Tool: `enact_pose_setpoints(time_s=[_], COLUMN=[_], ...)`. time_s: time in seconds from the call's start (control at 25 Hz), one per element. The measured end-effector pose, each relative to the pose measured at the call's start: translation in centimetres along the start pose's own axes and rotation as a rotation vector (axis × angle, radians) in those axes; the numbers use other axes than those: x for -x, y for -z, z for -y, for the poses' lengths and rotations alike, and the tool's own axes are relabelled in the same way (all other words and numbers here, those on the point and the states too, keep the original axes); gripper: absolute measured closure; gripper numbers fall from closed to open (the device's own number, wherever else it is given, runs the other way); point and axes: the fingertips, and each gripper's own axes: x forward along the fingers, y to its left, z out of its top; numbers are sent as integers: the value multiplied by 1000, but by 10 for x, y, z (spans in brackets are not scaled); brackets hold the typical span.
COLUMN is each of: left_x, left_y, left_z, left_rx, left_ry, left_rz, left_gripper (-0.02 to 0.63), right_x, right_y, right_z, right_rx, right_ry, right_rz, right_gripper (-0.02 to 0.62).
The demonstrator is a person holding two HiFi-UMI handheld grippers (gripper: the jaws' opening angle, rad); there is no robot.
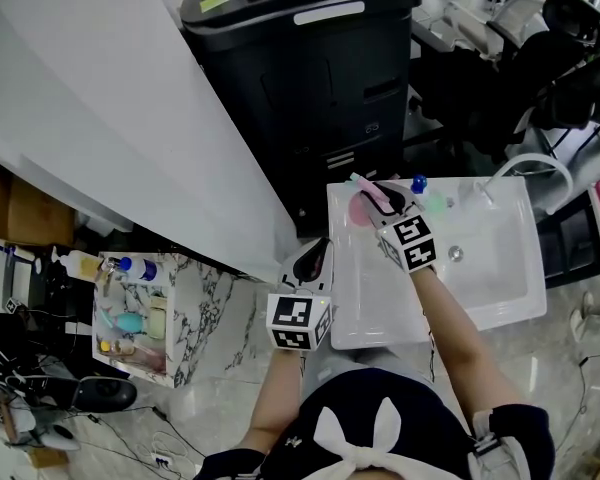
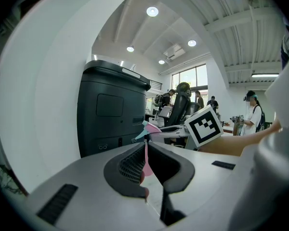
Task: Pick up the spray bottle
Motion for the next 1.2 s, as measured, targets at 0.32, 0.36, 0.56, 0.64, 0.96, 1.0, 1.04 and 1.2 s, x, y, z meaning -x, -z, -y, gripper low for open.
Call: enact_pose_setpoints(time_s=[0.32, 0.36, 0.56, 0.64, 0.96, 1.0, 1.04, 1.2], left_x=[0, 0, 0, 1, 6, 6, 7, 10], left_y=[-3, -3, -4, -5, -6, -5, -5, -4], left_z=[6, 8, 13, 16, 24, 26, 27, 33], left_rx=[-13, -15, -22, -26, -37, -38, -39, -42], left_ry=[8, 9, 19, 23, 35, 37, 39, 47], left_rz=[3, 3, 4, 5, 4, 3, 3, 5], left_gripper=[568, 568, 568, 568, 568, 568, 568, 568], right_x=[24, 28, 44, 53, 84, 88, 92, 105], right_y=[-19, -21, -28, -29, -36, -36, -36, -36], right_z=[-13, -14, -22, -25, -40, -42, -45, -53], right_rx=[0, 0, -5, -4, 6, 8, 9, 8], right_ry=[-16, -18, -28, -31, -39, -38, -37, -31], right_rz=[52, 58, 81, 89, 124, 128, 132, 140], right_gripper=[488, 488, 488, 488, 488, 488, 488, 488])
